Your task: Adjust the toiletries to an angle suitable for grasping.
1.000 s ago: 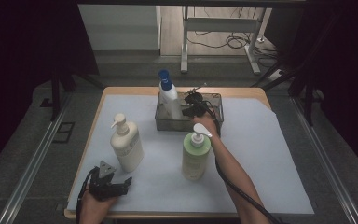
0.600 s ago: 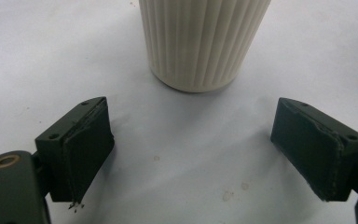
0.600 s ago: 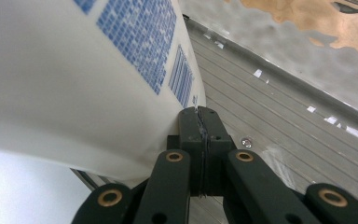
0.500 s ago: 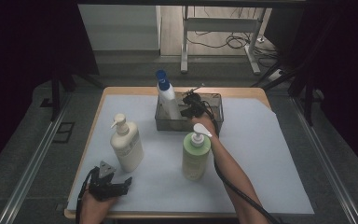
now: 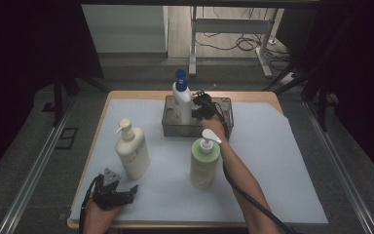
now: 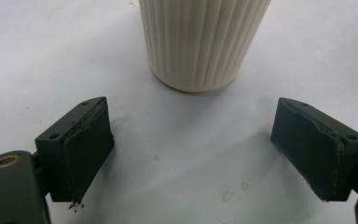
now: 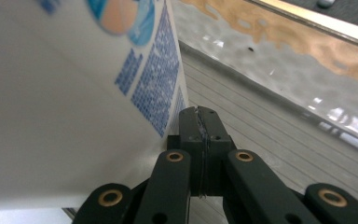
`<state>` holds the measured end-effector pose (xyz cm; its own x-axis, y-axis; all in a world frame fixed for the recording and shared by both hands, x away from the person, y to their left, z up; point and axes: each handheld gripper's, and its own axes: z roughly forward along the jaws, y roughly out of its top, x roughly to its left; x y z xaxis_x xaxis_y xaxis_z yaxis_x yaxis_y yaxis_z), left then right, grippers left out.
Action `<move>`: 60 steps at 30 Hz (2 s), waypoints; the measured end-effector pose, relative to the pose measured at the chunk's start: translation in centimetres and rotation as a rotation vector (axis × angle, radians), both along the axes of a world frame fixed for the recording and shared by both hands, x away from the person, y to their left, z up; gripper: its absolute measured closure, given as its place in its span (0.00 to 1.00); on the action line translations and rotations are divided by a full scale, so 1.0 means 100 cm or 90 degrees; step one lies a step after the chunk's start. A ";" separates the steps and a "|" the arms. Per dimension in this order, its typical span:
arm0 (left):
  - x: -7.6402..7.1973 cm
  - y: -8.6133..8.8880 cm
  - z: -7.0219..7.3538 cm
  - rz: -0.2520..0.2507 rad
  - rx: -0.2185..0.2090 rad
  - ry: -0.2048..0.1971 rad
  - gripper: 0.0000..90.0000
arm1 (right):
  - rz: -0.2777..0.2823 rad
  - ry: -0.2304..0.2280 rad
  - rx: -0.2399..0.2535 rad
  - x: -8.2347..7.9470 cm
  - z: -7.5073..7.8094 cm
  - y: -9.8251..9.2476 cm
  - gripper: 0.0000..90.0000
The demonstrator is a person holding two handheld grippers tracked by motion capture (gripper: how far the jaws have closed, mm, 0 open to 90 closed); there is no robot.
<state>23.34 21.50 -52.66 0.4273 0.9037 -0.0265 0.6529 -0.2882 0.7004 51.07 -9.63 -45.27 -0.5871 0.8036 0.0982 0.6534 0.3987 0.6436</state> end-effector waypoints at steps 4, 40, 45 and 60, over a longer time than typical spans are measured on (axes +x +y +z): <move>0.000 0.000 0.000 0.000 0.000 0.000 0.13 | 0.000 0.014 0.004 0.000 -0.003 -0.001 0.99; 0.000 0.000 0.000 0.000 0.000 0.000 0.13 | 0.032 0.038 0.058 -0.005 -0.012 0.019 0.99; 0.000 0.000 0.000 0.000 0.000 0.000 0.13 | 0.029 0.040 0.072 -0.006 -0.011 0.017 0.99; 0.000 0.000 0.000 0.000 0.000 0.000 0.13 | 0.078 0.049 0.080 -0.013 -0.011 0.024 0.99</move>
<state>23.35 21.50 -52.65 0.4279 0.9034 -0.0261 0.6531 -0.2892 0.6998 49.75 -7.27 -46.37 -0.6665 0.7053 0.2416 0.6538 0.3974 0.6439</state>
